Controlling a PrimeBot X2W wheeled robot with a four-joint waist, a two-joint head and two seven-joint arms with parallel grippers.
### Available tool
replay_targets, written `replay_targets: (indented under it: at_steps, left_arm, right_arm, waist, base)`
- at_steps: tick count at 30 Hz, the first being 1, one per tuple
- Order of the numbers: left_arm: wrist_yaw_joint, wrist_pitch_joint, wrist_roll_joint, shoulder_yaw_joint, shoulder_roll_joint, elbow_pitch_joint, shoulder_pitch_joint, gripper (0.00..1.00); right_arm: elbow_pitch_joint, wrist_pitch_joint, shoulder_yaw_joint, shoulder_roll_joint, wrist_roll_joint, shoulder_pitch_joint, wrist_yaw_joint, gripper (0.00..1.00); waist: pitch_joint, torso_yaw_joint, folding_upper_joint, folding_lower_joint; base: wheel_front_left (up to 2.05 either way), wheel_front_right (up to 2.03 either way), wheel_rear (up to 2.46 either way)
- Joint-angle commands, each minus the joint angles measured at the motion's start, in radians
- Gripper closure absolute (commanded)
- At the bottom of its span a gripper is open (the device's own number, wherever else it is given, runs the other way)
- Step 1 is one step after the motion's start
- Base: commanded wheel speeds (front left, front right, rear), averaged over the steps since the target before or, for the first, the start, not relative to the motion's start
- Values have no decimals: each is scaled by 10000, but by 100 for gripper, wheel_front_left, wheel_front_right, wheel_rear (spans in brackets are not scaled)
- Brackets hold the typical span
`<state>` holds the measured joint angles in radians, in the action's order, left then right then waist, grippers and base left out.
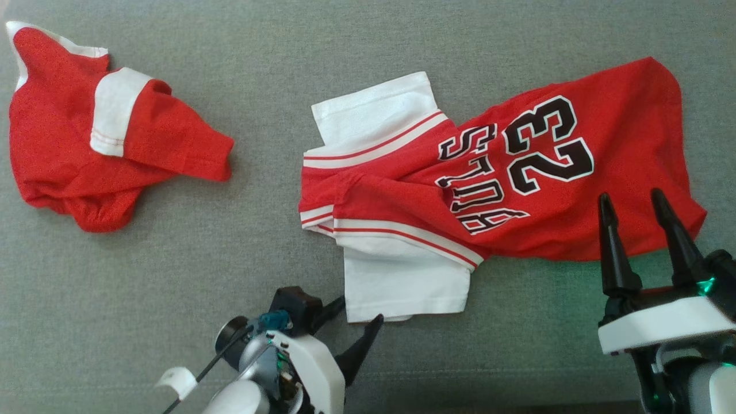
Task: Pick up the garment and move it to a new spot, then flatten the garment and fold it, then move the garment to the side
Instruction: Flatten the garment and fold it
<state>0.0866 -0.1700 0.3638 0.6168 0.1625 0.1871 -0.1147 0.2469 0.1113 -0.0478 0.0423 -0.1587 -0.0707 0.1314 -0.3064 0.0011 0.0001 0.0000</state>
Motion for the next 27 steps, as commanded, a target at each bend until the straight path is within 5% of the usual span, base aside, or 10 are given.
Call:
replay_targets:
  at_steps: [1, 2, 3, 4, 15, 27]
  left_arm:
    - [-131, -21, 9, -253, 1, 43, -240, 1]
    - [-133, -22, 20, -249, -13, 108, -271, 33]
    - [-138, -25, 10, -237, -14, 175, -308, 78]
    - [-147, -26, 1, -231, -12, 234, -340, 100]
    - [-317, 374, 46, -526, 152, 241, -660, 100]
    - [-479, 641, 80, -746, 358, -74, -888, 100]
  right_arm:
    - [402, -39, 158, 80, -50, 250, -7, 0]
    - [396, -2, 152, 80, -64, 249, -7, 0]
    - [386, 61, 136, 80, -56, 243, -7, 0]
    - [347, 210, 101, 80, -39, 216, -7, 0]
    - [1072, 2878, -1087, 295, 192, -772, -7, 0]
    - [1184, 2583, -1601, 150, -199, -695, -7, 0]
  waist:
    - [-18, -6, -1, 0]
    - [-33, -12, -1, 0]
    - [-52, -22, -1, 0]
    - [-72, -46, -1, 0]
    - [-510, -183, -1, 0]
    - [-815, -291, -1, 0]
  base:
    - [0, 0, 0]
    - [0, 0, 0]
    - [0, 0, 0]
    - [0, 0, 0]
    - [0, 0, 0]
    - [0, 0, 0]
